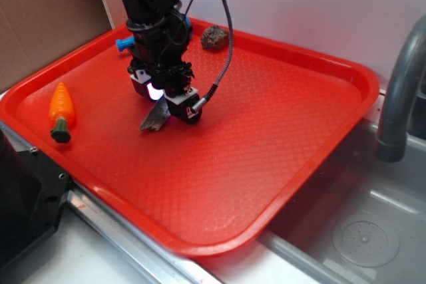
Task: Grab the wood chip.
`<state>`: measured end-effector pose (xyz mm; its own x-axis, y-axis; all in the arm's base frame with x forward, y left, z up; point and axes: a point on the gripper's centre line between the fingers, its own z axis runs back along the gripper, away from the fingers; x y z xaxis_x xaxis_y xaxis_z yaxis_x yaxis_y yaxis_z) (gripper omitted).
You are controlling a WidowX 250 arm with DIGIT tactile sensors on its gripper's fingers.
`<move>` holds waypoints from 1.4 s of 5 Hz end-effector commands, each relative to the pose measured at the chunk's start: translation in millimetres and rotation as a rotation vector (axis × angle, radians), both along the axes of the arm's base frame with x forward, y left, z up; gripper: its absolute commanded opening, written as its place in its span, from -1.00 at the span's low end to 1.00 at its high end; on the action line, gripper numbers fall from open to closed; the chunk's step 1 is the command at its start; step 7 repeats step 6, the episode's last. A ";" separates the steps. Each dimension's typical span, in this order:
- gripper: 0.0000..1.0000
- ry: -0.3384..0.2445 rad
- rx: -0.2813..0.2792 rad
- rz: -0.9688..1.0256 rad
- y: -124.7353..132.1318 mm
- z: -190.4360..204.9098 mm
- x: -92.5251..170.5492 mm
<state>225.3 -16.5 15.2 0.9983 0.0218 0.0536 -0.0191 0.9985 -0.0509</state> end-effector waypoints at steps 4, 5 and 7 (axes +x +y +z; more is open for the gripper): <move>-1.00 -0.018 0.080 0.057 24.4 158.5 -18.2; -1.00 -0.039 0.090 0.097 21.6 208.8 -23.2; -1.00 -0.044 0.107 0.075 17.0 241.4 -31.2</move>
